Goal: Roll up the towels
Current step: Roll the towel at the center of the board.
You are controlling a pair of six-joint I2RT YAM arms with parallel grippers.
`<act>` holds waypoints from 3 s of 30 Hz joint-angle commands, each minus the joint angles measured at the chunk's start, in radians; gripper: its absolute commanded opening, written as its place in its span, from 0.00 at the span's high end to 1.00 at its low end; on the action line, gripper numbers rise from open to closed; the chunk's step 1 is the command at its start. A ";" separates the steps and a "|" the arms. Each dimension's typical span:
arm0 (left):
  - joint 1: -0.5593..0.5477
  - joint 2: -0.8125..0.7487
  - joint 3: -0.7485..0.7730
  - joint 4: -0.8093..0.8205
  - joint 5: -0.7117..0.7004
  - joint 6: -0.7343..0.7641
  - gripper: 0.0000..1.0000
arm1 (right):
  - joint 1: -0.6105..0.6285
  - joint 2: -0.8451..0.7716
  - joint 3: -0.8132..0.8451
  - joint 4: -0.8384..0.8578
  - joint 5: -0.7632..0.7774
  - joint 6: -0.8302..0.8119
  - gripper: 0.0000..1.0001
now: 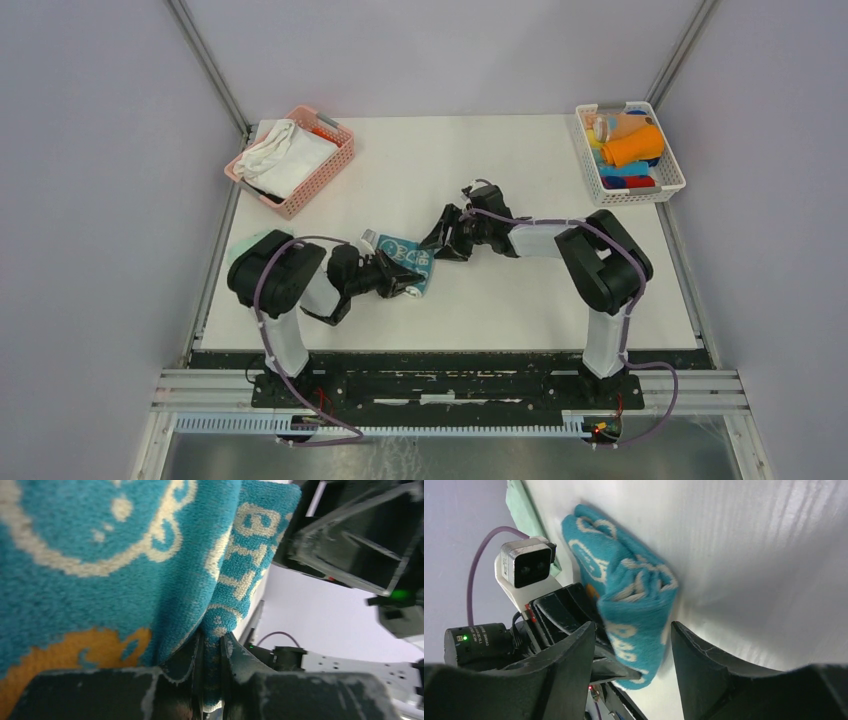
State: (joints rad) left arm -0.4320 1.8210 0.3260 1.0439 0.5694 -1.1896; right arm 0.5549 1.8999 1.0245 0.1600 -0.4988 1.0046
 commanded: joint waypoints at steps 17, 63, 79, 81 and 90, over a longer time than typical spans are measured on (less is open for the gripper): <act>0.037 -0.035 -0.019 -0.096 0.050 -0.010 0.59 | 0.026 0.099 0.095 -0.151 0.113 -0.132 0.76; -0.768 0.044 0.729 -1.383 -1.403 0.572 0.58 | 0.098 0.079 0.407 -0.726 0.377 -0.235 0.75; -0.275 -0.371 0.125 -0.598 -0.440 0.339 0.85 | 0.010 -0.099 0.124 -0.166 0.088 -0.114 0.40; -0.216 -0.351 0.070 -0.474 -0.339 0.265 0.85 | 0.011 -0.082 0.105 -0.111 0.052 -0.097 0.37; -0.074 -0.152 -0.053 -0.057 -0.108 0.009 0.85 | 0.014 0.075 0.056 0.127 -0.052 0.021 0.31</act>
State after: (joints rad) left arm -0.5293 1.6001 0.3077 0.8009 0.3191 -1.0279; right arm 0.5621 1.9026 1.0798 0.1276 -0.4747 0.9611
